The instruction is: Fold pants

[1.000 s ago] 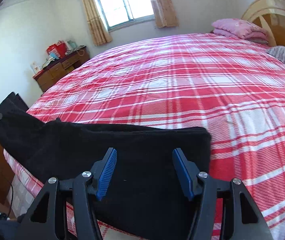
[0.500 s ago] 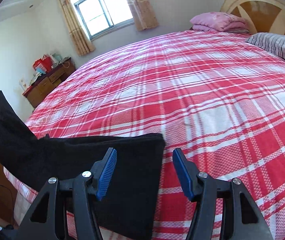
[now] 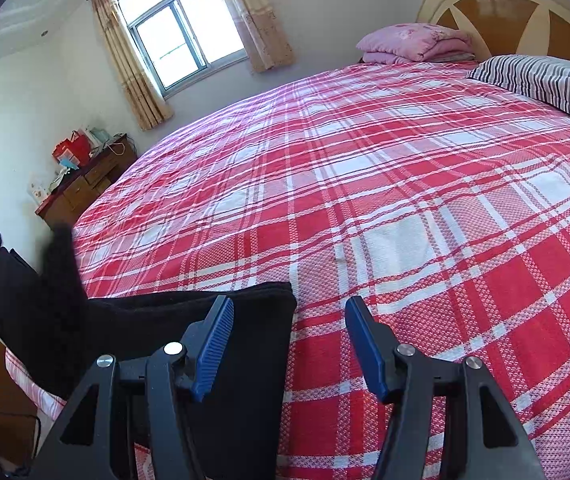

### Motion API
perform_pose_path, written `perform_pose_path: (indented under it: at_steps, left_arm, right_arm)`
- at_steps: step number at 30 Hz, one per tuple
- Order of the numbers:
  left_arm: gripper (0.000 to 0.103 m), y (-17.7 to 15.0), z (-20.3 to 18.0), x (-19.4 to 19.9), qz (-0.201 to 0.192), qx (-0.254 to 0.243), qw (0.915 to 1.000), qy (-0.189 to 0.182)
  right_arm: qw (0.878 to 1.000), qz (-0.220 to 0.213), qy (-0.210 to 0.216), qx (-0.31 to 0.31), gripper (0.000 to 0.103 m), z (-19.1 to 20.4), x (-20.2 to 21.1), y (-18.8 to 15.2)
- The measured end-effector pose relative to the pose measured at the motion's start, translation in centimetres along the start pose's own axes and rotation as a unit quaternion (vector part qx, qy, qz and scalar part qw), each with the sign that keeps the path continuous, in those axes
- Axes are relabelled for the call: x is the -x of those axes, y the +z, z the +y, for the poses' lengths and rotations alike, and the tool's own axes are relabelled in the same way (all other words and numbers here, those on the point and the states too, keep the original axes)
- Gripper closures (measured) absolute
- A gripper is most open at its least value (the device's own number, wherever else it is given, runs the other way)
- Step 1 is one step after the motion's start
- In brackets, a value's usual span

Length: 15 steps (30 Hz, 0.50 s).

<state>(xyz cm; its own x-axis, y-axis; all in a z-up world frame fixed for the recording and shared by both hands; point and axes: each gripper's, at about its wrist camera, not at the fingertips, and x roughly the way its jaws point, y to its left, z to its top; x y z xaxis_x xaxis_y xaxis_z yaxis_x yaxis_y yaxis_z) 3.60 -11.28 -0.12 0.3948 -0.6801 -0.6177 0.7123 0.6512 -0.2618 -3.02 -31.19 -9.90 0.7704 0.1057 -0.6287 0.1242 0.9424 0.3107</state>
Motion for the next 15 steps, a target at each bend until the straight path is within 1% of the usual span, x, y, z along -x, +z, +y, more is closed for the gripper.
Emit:
perform_pose_path:
  at_steps: [1, 2, 5, 7, 9, 11, 12, 14, 15]
  left_arm:
    - [0.099, -0.1, -0.3, -0.8, 0.010, -0.005, 0.9999, 0.000]
    - [0.099, -0.2, -0.5, -1.2, 0.012, -0.006, 0.9999, 0.000]
    - [0.099, -0.7, -0.5, -0.9, -0.002, 0.001, 1.0000, -0.004]
    - [0.099, -1.3, 0.1, -0.2, -0.014, 0.003, 0.9998, 0.014]
    - [0.099, -2.2, 0.9, 0.0, -0.017, 0.012, 0.9993, 0.032]
    - [0.099, -3.9, 2.7, 0.5, -0.010, 0.022, 0.9978, 0.061]
    - [0.097, -4.5, 3.5, 0.5, -0.005, 0.025, 0.9967, 0.077]
    - [0.092, -6.1, 5.4, 0.5, 0.009, 0.029, 0.9921, 0.122]
    - [0.087, -7.0, 6.7, 0.5, 0.018, 0.036, 0.9880, 0.149]
  right_arm:
    - [1.000, 0.000, 0.001, 0.000, 0.043, 0.0, 0.0, 0.0]
    - [1.000, -0.001, 0.002, 0.000, 0.043, 0.0, 0.0, 0.0]
    - [1.000, -0.003, 0.020, 0.008, 0.043, 0.5, 0.3, 0.0]
    - [0.998, 0.007, 0.054, 0.022, 0.043, 1.2, 0.3, -0.1]
    - [0.996, 0.019, 0.085, 0.033, 0.043, 2.3, 0.3, -0.4]
    - [0.989, 0.041, 0.130, 0.054, 0.042, 3.8, 0.2, -0.8]
    - [0.985, 0.058, 0.149, 0.067, 0.041, 4.9, 0.0, -1.1]
    - [0.979, 0.081, 0.170, 0.083, 0.039, 6.6, -0.6, -1.5]
    - [0.976, 0.090, 0.177, 0.088, 0.039, 7.3, -0.9, -1.7]
